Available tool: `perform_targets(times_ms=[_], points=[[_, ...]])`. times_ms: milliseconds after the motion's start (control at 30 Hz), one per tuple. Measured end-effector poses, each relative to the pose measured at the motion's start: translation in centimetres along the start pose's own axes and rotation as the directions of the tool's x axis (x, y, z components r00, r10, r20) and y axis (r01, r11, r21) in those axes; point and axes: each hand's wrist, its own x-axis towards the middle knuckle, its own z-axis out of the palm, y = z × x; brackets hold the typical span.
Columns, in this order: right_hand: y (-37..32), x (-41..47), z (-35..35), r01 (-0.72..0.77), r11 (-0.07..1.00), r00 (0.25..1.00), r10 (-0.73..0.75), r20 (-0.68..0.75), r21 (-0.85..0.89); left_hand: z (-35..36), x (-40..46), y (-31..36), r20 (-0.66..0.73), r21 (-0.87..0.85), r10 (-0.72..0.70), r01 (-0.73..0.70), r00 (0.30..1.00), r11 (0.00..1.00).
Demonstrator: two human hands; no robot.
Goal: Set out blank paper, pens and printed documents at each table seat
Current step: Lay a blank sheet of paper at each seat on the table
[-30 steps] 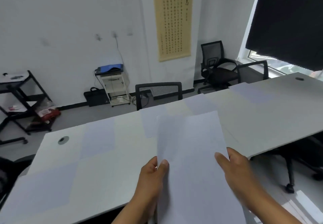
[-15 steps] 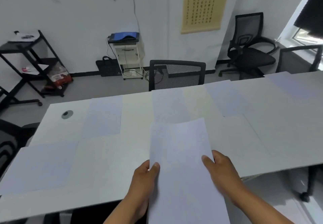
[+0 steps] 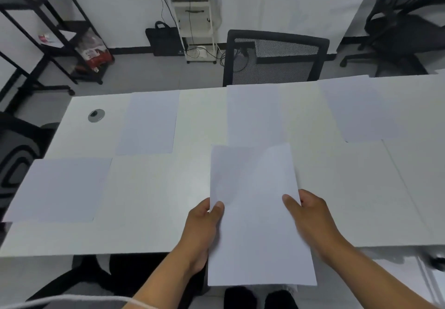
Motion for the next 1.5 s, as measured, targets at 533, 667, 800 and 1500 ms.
perform_targets(times_ms=[533,667,800,1500], points=[[5.4,4.8,1.0,-0.062,0.998,0.997,0.062,0.046,-0.007,0.9,4.7,-5.1,-0.057,-0.062,-0.053,0.05,0.997,0.997],[5.8,4.7,0.7,-0.044,0.999,0.999,0.043,0.021,0.016,1.3,5.1,-5.4,-0.055,-0.071,-0.058,0.054,0.997,0.996],[6.0,4.8,0.4,-0.041,0.998,0.999,0.041,0.003,0.043,1.6,5.3,-5.4,-0.056,-0.073,-0.057,0.052,0.997,0.996],[7.3,6.4,0.9,-0.001,0.985,0.998,-0.01,-0.062,-0.17,-1.8,5.6,-4.0,-0.028,-0.17,-0.033,0.028,0.999,0.985]])
